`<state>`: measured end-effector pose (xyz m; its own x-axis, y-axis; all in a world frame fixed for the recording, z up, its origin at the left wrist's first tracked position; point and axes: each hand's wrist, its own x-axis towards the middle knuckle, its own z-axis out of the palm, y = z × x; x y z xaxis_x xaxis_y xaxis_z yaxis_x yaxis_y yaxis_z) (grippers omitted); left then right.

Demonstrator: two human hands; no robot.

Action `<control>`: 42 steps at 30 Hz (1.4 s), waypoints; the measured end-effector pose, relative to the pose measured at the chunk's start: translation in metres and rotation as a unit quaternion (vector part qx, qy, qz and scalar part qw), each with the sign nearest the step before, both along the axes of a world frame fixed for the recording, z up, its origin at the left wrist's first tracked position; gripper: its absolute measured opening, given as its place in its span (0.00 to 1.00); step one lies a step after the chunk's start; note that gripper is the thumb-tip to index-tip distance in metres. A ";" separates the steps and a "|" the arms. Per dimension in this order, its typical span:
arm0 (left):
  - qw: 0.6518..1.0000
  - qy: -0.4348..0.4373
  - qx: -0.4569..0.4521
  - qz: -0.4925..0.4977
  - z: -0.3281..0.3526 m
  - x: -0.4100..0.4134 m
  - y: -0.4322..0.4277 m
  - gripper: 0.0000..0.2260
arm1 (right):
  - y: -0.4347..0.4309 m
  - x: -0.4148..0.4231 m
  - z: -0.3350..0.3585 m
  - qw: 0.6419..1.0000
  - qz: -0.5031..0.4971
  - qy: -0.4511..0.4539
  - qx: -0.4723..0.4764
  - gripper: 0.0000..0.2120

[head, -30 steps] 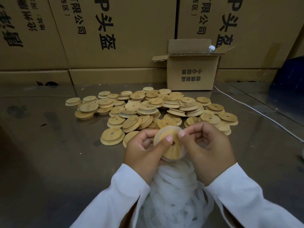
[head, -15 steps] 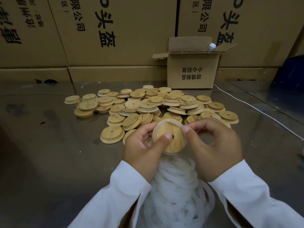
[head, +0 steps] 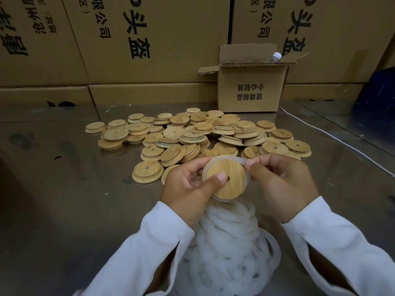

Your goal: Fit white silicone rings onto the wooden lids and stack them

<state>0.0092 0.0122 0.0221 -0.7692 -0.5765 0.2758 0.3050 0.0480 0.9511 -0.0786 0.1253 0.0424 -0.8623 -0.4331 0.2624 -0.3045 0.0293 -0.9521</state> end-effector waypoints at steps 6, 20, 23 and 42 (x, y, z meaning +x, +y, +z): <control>0.999 0.003 0.035 0.028 -0.004 -0.002 -0.002 0.14 | 0.000 0.002 0.002 0.999 0.026 0.026 0.000 0.07; 0.989 0.026 0.145 0.007 -0.001 -0.001 -0.003 0.21 | 0.004 0.001 0.007 0.997 0.074 0.006 -0.003 0.06; 0.993 0.008 0.121 0.004 -0.004 -0.002 -0.001 0.19 | 0.005 -0.002 0.007 0.997 0.079 -0.023 -0.008 0.07; 1.000 -0.014 0.003 0.021 -0.003 0.000 0.001 0.11 | 0.005 -0.003 0.002 0.997 0.078 -0.006 0.015 0.08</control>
<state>0.0096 0.0127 0.0187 -0.7520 -0.6094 0.2514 0.2761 0.0551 0.9595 -0.0813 0.1306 0.0445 -0.7867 -0.5699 0.2373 -0.2963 0.0114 -0.9550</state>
